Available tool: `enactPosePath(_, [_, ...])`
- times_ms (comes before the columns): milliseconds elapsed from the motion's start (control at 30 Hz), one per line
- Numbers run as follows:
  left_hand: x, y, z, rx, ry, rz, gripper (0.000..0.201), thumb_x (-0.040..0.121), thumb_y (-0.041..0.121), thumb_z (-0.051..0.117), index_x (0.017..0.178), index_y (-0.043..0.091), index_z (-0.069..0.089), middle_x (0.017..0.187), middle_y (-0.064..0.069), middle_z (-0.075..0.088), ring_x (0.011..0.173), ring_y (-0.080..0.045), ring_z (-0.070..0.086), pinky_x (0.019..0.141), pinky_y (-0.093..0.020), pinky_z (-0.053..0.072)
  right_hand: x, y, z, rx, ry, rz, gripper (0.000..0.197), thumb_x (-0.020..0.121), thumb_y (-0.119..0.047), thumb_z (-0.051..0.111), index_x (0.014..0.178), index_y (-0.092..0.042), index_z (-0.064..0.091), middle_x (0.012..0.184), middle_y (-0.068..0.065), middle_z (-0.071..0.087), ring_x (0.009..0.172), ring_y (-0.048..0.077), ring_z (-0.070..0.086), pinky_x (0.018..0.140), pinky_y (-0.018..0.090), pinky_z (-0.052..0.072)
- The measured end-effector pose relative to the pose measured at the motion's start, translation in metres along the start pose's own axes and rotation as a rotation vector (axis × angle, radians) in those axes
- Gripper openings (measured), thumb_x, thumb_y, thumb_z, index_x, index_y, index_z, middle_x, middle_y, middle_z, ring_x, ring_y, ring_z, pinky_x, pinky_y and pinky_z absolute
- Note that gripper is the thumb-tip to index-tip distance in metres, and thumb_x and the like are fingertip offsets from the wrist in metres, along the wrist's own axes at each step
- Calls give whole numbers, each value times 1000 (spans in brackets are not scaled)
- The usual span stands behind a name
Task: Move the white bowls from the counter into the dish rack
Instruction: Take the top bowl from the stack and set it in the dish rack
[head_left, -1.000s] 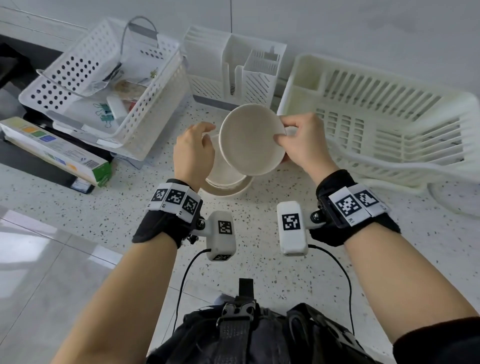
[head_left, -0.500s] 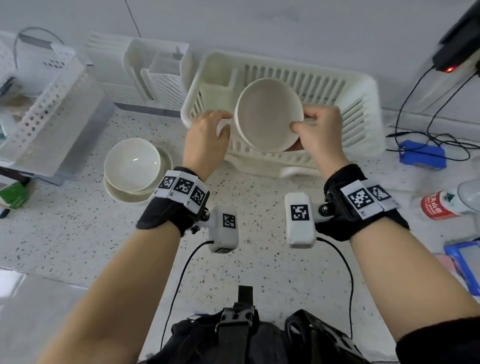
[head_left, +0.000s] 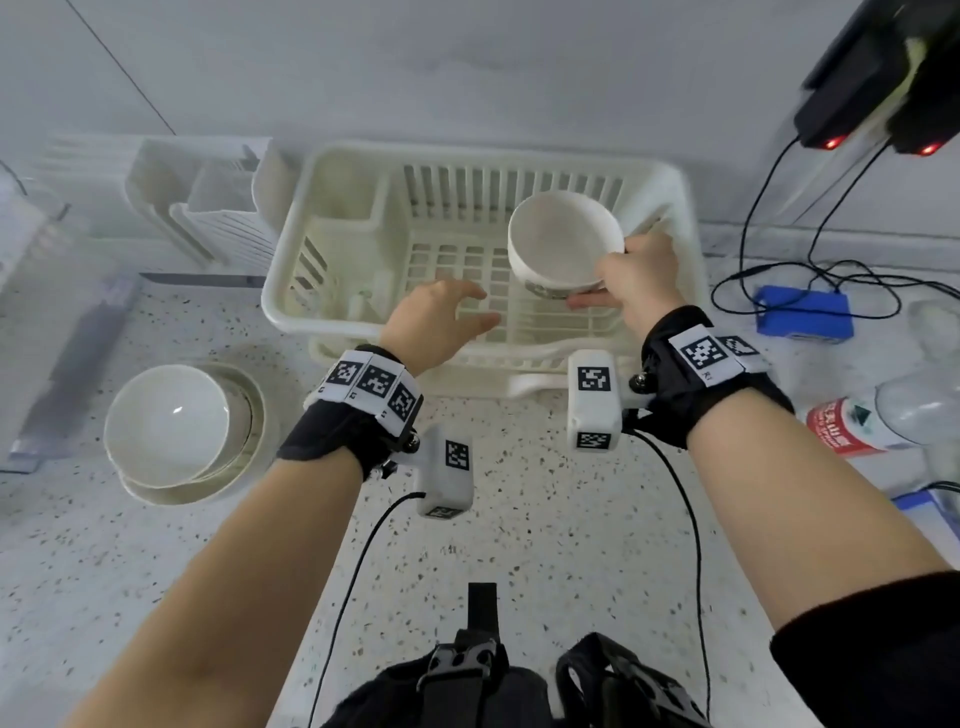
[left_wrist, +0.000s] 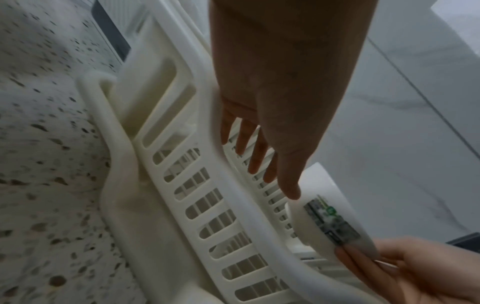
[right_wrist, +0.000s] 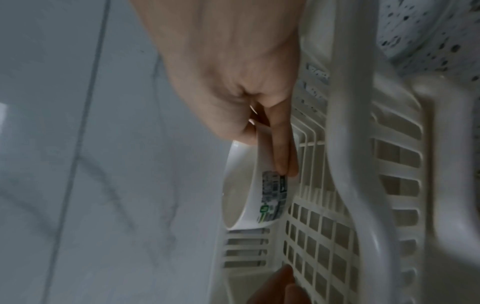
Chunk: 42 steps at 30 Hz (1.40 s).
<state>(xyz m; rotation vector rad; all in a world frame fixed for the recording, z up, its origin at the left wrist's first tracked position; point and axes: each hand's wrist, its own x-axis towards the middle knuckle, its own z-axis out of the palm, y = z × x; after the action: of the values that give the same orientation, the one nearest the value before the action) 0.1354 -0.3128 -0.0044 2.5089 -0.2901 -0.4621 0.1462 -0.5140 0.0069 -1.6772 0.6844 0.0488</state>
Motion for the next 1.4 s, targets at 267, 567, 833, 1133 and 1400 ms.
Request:
enactPosePath(267, [38, -7, 15, 77, -187, -82, 50, 93, 46, 43, 133, 16, 46, 140, -7, 50, 124, -25, 51, 102, -41, 41, 45, 13, 12, 101, 5, 174, 51, 86, 15, 31, 135, -1, 33, 120, 14, 40, 58, 33, 63, 40, 35, 58])
enactPosePath(567, [51, -13, 28, 166, -336, -88, 56, 95, 48, 34, 140, 14, 35, 151, -8, 35, 139, -25, 33, 114, -45, 30, 71, 18, 22, 119, 51, 195, 61, 86, 14, 29, 142, -11, 25, 143, 14, 31, 107, 50, 56, 37, 32, 56])
enactPosePath(833, [49, -5, 27, 169, -337, -93, 48, 97, 42, 33, 131, 11, 46, 140, -12, 47, 128, -28, 44, 105, -42, 36, 71, 22, 21, 50, 48, 155, 63, 87, 13, 27, 141, -20, 28, 142, 9, 30, 117, 46, 50, 46, 39, 59])
enactPosePath(1133, [38, -3, 23, 139, -207, -73, 49, 95, 45, 39, 134, 17, 44, 142, -8, 48, 127, -27, 47, 103, -42, 40, 53, 14, 9, -223, -11, 69, 63, 87, 4, 31, 145, -19, 25, 141, 16, 41, 91, 44, 67, 74, 52, 59])
enactPosePath(1400, [-14, 9, 7, 71, 28, 52, 38, 95, 32, 45, 127, 13, 53, 134, -10, 56, 120, -27, 55, 99, -39, 44, -3, 8, -4, -247, 9, -236, 34, 88, -1, 48, 121, -6, 56, 123, 10, 59, 79, 28, 72, 73, 43, 61])
